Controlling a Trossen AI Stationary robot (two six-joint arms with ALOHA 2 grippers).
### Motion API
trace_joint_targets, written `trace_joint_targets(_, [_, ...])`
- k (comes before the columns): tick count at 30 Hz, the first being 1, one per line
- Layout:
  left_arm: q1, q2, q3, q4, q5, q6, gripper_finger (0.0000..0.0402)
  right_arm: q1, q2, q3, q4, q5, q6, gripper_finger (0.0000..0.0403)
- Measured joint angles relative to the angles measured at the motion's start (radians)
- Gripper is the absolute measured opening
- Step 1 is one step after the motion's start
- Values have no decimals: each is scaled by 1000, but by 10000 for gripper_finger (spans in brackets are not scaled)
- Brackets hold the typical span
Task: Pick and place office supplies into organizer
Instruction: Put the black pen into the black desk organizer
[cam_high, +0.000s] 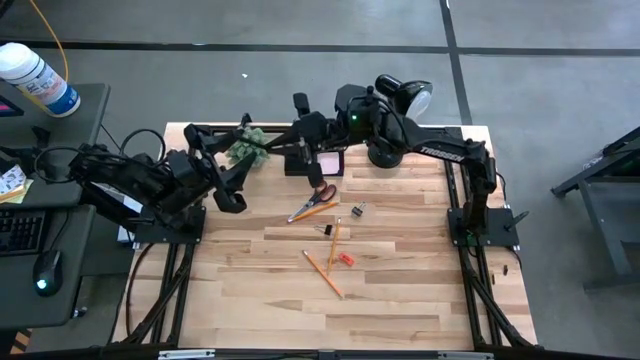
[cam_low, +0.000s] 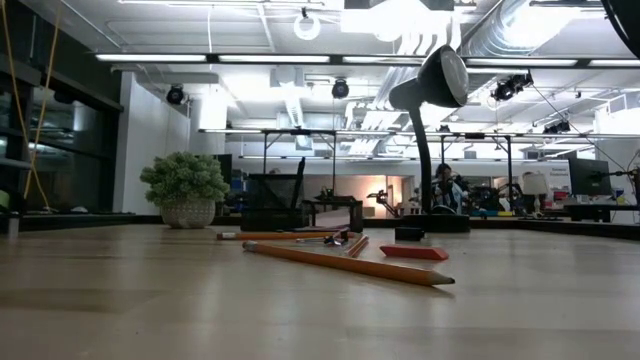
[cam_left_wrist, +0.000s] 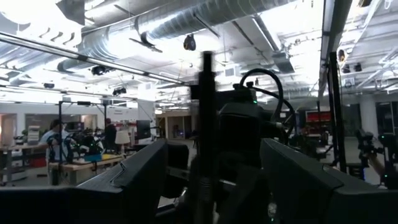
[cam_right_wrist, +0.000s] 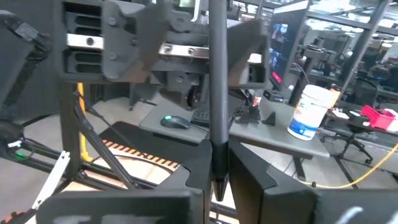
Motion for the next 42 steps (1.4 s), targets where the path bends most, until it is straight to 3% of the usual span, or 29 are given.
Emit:
trace_joint_targets(17, [0, 0, 0, 39, 7, 1, 243, 26, 0, 0, 7, 24, -1, 37])
trace_joint_targets(32, [0, 0, 0, 37, 11, 7, 148, 26, 0, 0, 25, 31, -1, 34])
trace_joint_targets(42, [0, 15, 0, 35, 11, 6, 133, 26, 0, 0, 46, 29, -1, 38])
